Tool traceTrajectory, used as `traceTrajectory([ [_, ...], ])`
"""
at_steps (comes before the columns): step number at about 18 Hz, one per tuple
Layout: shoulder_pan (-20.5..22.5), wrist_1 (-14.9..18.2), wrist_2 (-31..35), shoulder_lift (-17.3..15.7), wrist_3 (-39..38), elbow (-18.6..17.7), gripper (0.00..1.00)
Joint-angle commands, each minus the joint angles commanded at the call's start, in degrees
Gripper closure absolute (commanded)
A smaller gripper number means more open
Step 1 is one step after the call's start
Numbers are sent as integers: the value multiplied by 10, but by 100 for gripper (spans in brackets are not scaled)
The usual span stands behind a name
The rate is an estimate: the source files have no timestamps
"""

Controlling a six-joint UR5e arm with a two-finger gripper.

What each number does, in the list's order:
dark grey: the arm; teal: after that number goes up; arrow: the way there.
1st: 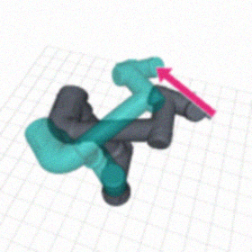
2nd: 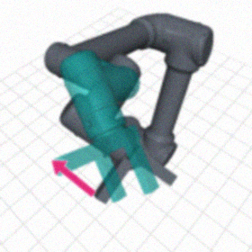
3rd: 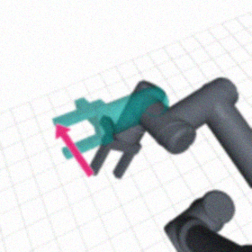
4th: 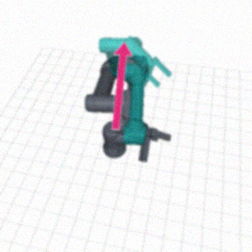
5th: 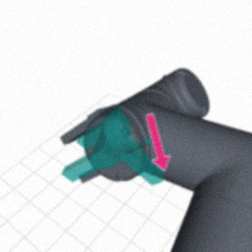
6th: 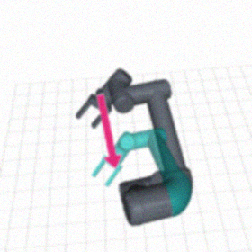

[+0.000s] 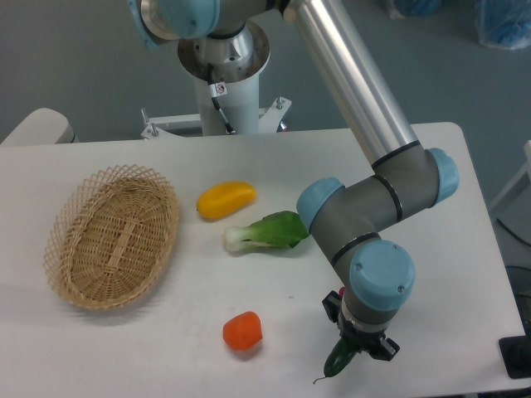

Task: Place the cucumber on the table
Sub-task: 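Carry the held green cucumber with the gripper toward the bok choy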

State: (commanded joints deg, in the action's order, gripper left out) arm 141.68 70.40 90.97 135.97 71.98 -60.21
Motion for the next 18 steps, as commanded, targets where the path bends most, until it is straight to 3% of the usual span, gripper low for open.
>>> traceTrajectory([
  [10,1,14,-2,-15,5,-11,81],
  [13,4,18,-4,-46,17,-65,82],
  [18,12,11,-6,-97,111,-149,82],
])
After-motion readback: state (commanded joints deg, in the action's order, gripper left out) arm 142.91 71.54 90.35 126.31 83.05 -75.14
